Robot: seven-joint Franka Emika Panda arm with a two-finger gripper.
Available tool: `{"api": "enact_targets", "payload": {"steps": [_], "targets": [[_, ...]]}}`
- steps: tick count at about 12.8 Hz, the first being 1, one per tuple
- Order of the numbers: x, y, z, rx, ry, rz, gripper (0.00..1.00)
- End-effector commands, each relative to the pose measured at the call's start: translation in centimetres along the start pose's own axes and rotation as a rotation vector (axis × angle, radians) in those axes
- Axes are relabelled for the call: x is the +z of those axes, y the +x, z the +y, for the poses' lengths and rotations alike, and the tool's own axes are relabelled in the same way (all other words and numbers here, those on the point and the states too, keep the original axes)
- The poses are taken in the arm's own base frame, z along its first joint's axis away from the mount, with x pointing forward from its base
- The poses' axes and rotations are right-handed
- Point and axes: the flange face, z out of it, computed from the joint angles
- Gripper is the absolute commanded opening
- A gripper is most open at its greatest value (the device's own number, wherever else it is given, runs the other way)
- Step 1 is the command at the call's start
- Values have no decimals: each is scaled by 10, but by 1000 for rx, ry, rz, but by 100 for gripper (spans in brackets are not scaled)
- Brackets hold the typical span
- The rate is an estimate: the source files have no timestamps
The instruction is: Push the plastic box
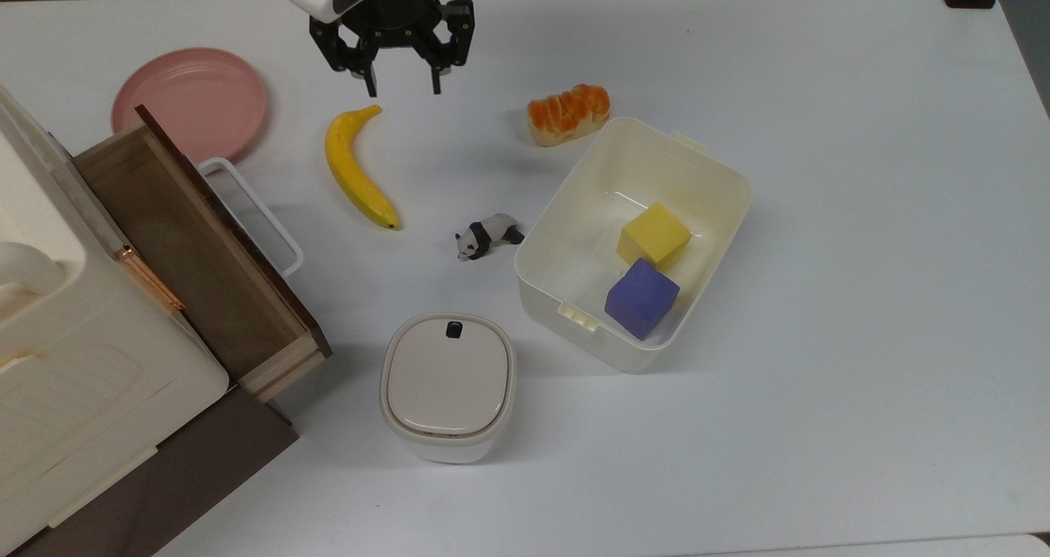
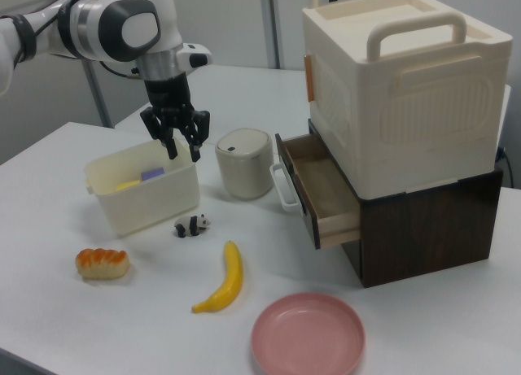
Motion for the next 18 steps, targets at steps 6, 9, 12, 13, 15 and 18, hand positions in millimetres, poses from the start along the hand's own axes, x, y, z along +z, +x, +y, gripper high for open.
{"api": "enact_targets", "payload": {"steps": [6,9,12,13,15,18], "targets": [[46,8,-30,-659,-14,-104,99],[81,25,-68,-796,-40,-139,100],[118,47,-98,-854,-82,-120,100],[125,51,-105,-871,-101,-119,100],[129,53,-117,-886,-107,-115,100],[138,60,-147,-868,-121,-86,100]]}}
